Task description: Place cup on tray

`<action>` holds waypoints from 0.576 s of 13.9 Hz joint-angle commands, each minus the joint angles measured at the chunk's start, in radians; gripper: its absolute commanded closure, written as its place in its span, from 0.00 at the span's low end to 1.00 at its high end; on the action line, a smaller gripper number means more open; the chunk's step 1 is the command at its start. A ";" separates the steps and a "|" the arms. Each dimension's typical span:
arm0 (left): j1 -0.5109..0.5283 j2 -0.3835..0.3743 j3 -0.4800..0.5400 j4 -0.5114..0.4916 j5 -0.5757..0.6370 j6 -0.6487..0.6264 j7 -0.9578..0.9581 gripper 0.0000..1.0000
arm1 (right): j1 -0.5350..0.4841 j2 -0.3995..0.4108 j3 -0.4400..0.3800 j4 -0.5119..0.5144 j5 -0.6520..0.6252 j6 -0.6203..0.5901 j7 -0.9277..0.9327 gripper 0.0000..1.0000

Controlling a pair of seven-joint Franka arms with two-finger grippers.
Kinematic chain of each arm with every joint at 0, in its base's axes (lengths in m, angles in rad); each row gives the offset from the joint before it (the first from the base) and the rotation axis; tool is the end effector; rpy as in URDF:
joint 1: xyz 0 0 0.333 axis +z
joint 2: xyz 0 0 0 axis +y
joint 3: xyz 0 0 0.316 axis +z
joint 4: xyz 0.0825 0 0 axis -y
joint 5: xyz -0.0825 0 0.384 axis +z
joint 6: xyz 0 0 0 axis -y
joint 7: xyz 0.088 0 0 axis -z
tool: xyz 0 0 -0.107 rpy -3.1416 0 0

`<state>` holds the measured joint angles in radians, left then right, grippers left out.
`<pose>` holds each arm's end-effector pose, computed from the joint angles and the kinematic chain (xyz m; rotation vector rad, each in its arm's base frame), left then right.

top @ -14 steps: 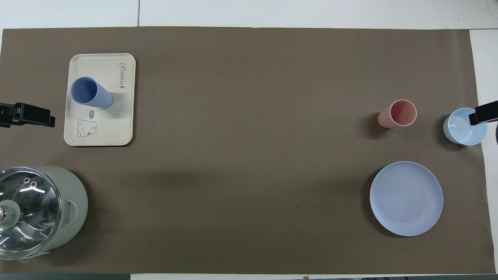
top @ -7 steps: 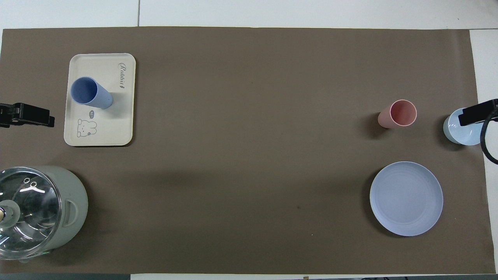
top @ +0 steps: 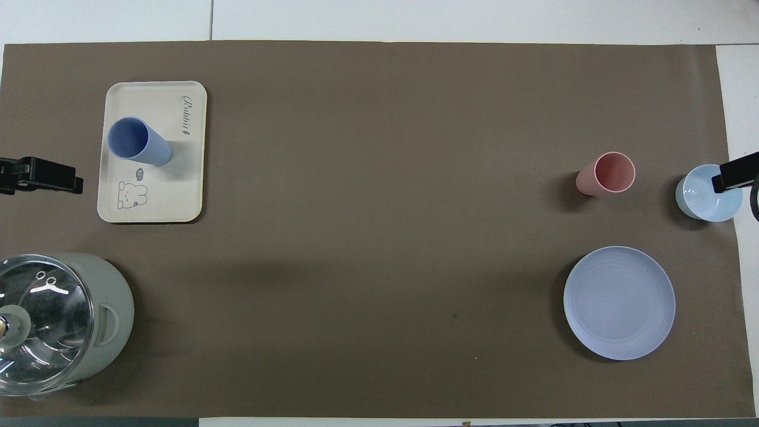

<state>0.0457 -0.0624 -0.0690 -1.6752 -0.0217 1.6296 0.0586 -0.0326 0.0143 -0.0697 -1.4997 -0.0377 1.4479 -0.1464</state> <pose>0.5394 -0.0159 0.6143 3.1219 -0.1260 0.0265 0.5432 -0.0599 0.6395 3.1090 0.0633 -0.1094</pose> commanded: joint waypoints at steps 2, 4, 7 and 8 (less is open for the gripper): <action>0.003 -0.013 0.002 -0.005 -0.001 -0.017 -0.011 0.00 | 0.005 0.003 0.004 0.021 0.018 -0.020 0.005 0.00; 0.003 -0.013 0.002 -0.005 -0.003 -0.017 -0.011 0.00 | 0.003 0.004 -0.002 0.021 0.018 -0.020 0.004 0.00; 0.003 -0.013 0.002 -0.005 -0.003 -0.017 -0.011 0.00 | 0.005 0.004 -0.009 0.019 0.018 -0.024 0.004 0.00; 0.003 -0.013 0.000 -0.005 -0.003 -0.017 -0.011 0.00 | 0.007 0.004 -0.009 0.019 0.018 -0.024 0.005 0.00</action>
<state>0.0457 -0.0624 -0.0690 -1.6752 -0.0217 1.6295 0.0583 -0.0287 0.0143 -0.0709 -1.4929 -0.0376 1.4452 -0.1464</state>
